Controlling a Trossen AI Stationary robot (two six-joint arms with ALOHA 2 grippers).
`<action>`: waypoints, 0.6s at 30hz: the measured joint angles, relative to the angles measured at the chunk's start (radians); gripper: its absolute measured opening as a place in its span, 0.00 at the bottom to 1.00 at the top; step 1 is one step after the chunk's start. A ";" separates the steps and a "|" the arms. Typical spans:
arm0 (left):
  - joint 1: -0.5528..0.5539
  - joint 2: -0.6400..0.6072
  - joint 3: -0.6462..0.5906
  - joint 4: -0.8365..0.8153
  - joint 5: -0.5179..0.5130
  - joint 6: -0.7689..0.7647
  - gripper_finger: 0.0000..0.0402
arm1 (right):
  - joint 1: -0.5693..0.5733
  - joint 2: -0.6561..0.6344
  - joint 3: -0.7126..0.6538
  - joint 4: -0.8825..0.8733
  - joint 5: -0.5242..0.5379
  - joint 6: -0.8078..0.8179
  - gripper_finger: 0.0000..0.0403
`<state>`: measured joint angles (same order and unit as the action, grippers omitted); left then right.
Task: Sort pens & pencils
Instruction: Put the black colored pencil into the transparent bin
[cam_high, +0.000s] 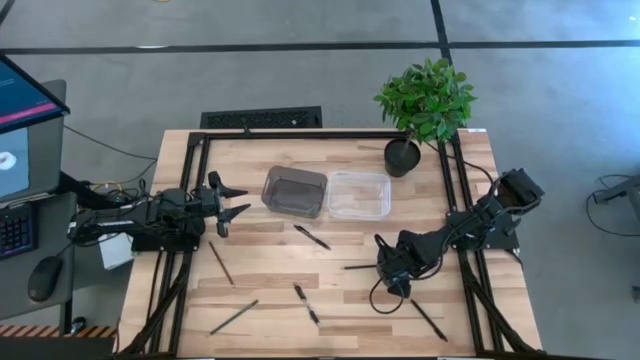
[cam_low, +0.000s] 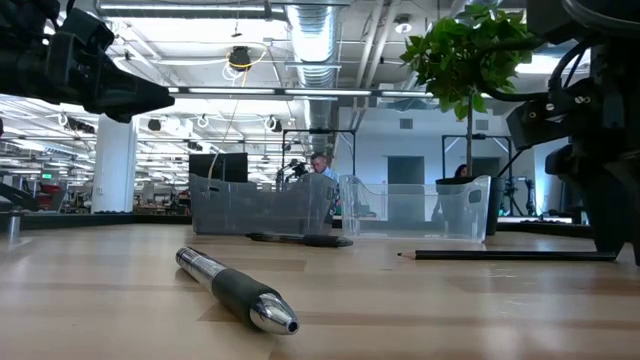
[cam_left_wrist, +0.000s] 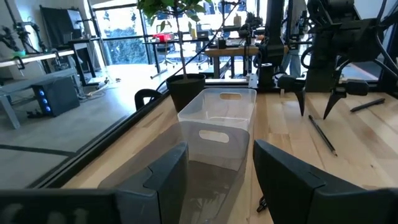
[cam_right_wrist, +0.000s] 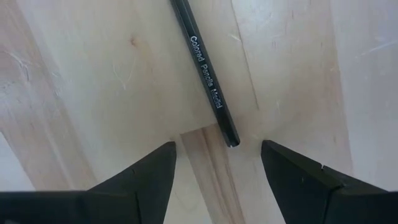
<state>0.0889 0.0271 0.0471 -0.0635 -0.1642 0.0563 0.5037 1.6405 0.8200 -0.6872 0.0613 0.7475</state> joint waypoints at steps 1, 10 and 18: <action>0.000 0.000 0.000 0.000 0.000 0.000 0.43 | 0.000 0.000 0.000 0.000 0.000 0.000 0.66; 0.000 0.000 0.000 0.000 0.000 0.006 0.43 | 0.000 0.000 0.000 0.008 0.007 -0.019 0.66; 0.000 0.000 0.000 0.000 0.000 0.056 0.43 | 0.000 0.001 0.000 0.016 0.013 -0.044 0.66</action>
<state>0.0890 0.0269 0.0471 -0.0635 -0.1642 0.1127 0.5039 1.6413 0.8196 -0.6707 0.0745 0.7033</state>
